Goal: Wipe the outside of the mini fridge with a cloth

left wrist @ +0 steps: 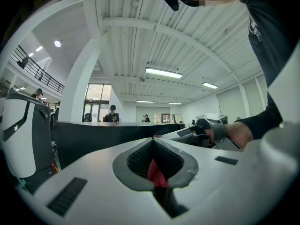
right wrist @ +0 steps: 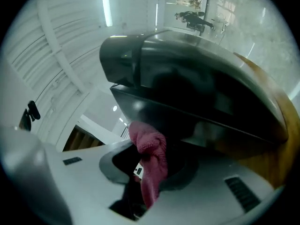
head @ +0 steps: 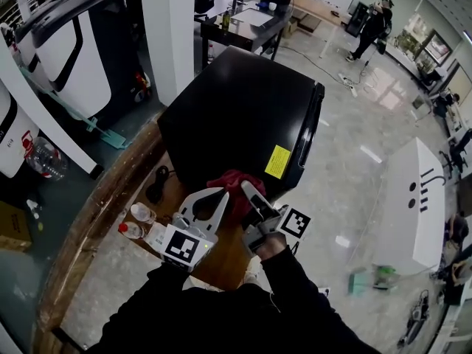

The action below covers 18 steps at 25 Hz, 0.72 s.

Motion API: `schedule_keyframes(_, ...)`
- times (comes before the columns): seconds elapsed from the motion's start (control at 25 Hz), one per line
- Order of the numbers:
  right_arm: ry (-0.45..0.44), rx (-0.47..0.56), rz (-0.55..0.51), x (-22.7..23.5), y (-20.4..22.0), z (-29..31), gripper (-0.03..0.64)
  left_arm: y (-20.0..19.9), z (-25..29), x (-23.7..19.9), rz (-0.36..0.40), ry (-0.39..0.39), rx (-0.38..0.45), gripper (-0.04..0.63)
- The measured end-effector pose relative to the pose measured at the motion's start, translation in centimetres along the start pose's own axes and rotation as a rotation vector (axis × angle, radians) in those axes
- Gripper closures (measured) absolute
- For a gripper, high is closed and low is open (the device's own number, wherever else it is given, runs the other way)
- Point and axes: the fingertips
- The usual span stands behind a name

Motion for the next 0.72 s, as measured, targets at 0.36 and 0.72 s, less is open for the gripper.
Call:
schedule_keyframes(0.36,0.033,-0.073,0.027,4.0,1.4,0.3,0.505,5.4,1.7,0.3,-0.074,-0.002,-0.071,0.589)
schedule_keyframes(0.72,0.207,-0.149,0.115,12.9,4.4,0.2,0.505,14.2,2.8,-0.1,-0.159,0.004,-0.162,0.589)
Point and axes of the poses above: the fingertips, and each gripper's own axes: z forward along the fingers, x to its right, y out of its underside, and after that the axes turned 5 degrees about y, right-handed
